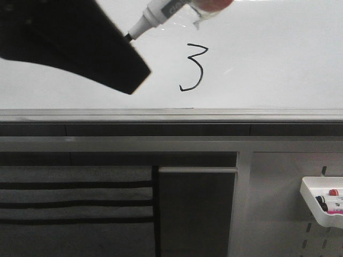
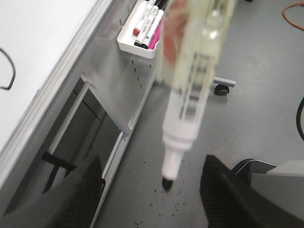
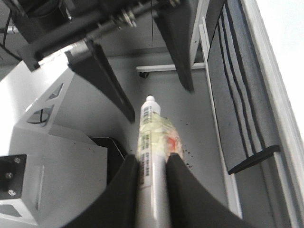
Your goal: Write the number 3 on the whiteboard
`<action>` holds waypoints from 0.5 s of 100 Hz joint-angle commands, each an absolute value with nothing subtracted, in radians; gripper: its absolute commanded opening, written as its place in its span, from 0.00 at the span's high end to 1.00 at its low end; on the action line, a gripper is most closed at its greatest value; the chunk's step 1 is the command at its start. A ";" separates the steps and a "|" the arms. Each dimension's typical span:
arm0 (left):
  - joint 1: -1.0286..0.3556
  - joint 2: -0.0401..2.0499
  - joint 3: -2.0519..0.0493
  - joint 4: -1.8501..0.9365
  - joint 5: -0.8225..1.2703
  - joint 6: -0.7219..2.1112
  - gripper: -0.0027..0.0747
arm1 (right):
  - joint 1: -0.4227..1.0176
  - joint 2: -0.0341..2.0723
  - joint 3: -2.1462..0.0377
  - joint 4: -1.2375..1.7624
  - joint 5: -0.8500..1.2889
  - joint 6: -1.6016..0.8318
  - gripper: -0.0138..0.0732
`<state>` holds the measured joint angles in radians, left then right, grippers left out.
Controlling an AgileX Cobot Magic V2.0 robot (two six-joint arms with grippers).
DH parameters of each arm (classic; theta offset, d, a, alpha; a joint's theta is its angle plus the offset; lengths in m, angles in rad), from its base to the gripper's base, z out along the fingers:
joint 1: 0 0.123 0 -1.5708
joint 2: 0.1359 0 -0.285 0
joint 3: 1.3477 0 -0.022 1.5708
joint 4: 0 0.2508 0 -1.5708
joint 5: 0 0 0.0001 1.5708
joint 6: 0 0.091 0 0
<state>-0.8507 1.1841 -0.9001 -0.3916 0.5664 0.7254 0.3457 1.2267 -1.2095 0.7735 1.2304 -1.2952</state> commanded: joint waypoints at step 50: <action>-0.868 1.230 -1.028 -0.452 0.524 0.764 0.71 | 0.348 1.204 -1.241 0.764 1.185 -1.388 0.89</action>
